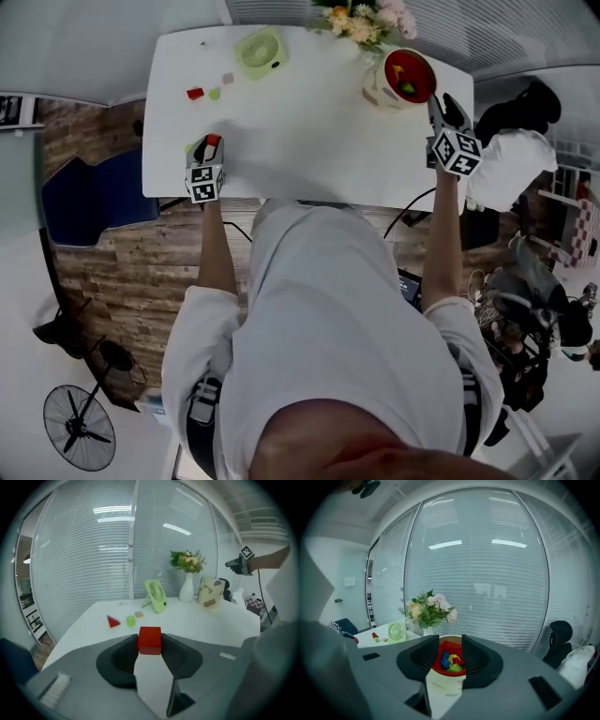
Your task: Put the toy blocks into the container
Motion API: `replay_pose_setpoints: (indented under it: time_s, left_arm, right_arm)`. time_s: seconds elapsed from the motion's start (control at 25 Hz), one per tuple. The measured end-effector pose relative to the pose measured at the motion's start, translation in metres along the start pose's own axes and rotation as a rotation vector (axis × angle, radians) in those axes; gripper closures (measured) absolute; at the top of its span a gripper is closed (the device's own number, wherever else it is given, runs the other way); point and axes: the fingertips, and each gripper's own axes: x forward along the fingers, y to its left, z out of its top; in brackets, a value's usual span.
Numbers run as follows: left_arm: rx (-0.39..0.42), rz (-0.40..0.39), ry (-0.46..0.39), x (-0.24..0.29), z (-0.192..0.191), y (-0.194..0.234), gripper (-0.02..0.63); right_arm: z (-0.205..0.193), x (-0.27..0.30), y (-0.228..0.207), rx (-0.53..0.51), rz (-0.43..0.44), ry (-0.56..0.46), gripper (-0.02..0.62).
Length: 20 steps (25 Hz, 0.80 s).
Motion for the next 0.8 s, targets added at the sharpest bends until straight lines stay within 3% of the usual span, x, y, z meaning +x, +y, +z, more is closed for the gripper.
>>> replay_pose_setpoints:
  time_s: [0.28,0.48,0.64,0.8]
  left_arm:
    - [0.120,-0.210,-0.255,0.009,0.162,-0.083,0.460]
    - [0.191,-0.407,-0.392,0.024,0.271,-0.172,0.460]
    - [0.271,-0.567,-0.425,0.050,0.319,-0.262,0.460]
    - [0.311,-0.696,-0.409,0.079,0.337,-0.351,0.460]
  right_arm:
    - [-0.007,-0.042,0.012,0.084,0.016,-0.105,0.546]
    - [-0.016,-0.085,0.025,0.108,0.026,-0.144,0.592]
    - [-0.030,-0.116,0.052,0.050,0.050,-0.131,0.594]
    - [-0.038,-0.134,0.072,0.032,0.076,-0.117,0.594]
